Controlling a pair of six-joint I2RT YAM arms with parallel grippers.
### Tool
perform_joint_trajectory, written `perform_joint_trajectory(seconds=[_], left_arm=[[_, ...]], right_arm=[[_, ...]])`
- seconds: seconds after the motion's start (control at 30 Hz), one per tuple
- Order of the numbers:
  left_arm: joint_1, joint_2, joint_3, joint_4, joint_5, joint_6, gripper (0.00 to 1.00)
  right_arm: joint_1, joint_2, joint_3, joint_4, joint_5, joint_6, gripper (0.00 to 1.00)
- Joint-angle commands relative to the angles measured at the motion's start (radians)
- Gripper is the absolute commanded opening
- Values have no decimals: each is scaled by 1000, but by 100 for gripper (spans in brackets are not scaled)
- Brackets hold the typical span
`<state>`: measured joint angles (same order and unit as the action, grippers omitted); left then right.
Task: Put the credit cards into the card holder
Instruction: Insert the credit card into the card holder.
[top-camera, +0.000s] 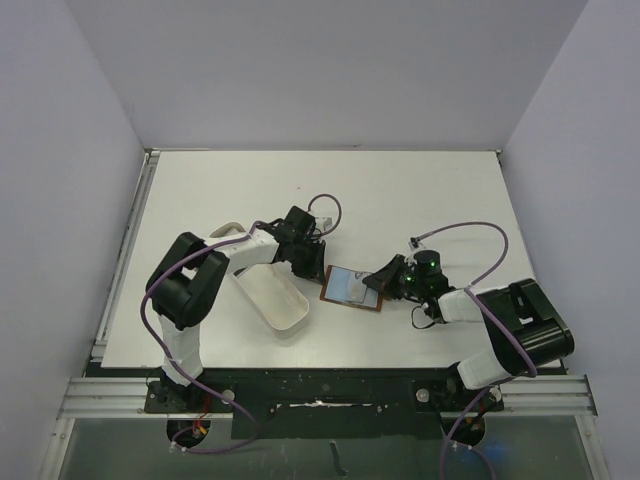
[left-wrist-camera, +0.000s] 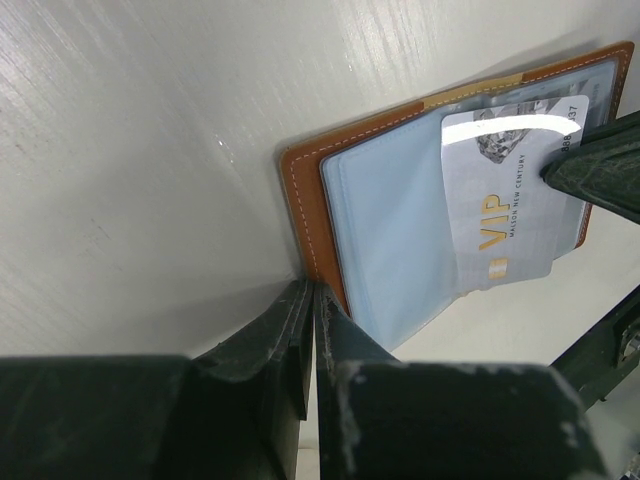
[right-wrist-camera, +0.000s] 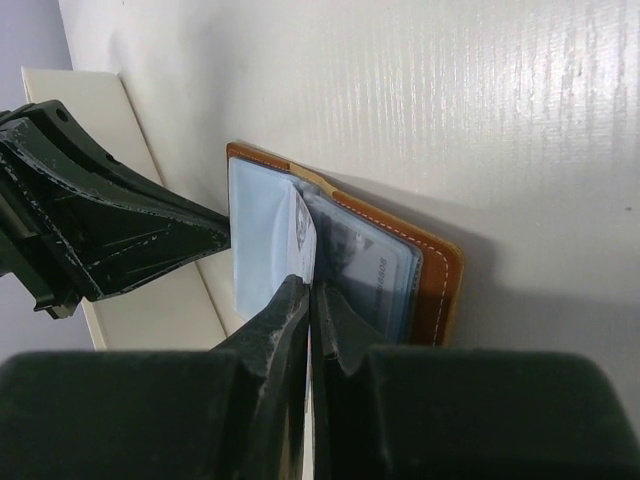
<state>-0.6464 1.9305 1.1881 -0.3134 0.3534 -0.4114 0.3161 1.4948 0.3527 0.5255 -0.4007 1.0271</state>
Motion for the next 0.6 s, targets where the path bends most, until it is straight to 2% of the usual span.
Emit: perform_joint_trajectory(seconds=[0.0,0.57], left_arm=[[-7,1,-4,7,-7,-8,4],[-7,0,-13,13,-5,-20,4]], right_arm=[[26,-39,-38,71,72,38,0],[37,-105,-77,84,159,28,0]])
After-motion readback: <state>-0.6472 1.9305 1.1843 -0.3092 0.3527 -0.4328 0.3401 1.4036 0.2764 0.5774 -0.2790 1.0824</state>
